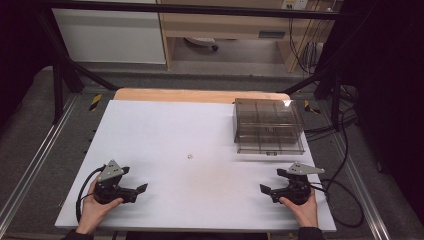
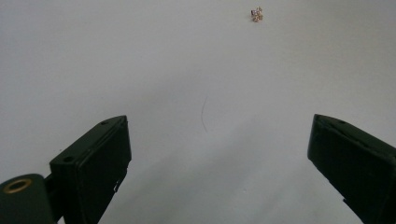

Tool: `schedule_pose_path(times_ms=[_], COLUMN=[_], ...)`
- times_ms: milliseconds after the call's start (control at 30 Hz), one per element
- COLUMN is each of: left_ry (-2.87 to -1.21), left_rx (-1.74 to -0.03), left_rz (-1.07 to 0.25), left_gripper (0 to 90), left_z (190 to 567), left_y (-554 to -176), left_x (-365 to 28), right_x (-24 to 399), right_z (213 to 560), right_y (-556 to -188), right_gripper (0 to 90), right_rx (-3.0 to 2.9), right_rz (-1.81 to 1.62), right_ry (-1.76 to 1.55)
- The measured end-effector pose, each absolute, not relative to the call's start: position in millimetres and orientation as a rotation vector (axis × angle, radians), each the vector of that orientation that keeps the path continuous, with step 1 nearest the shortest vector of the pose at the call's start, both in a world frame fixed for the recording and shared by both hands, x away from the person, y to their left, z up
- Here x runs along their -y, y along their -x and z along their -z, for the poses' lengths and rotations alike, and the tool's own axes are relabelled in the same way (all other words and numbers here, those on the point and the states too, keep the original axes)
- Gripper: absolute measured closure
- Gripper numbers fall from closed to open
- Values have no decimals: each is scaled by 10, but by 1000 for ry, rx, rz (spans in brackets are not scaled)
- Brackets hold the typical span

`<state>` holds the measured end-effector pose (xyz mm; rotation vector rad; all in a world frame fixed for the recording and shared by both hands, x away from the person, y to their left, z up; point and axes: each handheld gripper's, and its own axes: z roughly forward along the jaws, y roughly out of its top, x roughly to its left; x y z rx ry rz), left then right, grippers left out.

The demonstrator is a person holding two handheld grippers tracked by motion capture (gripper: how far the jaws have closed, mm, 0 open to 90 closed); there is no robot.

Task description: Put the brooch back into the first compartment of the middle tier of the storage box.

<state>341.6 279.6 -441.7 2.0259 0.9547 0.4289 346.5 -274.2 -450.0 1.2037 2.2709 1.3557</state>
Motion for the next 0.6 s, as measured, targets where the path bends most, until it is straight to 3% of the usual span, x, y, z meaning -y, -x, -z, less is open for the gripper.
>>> schedule_pose_path(times_ms=[600], left_ry=[-2066], left_rx=[-926], left_rz=[-404], left_gripper=[70], left_z=[4373], left_y=[-3482], left_x=[-2469], right_x=[2744], right_z=[4499], right_y=[-3460], right_gripper=[10], right_rx=[-2276], right_rz=[-1338], right_ry=[-1207])
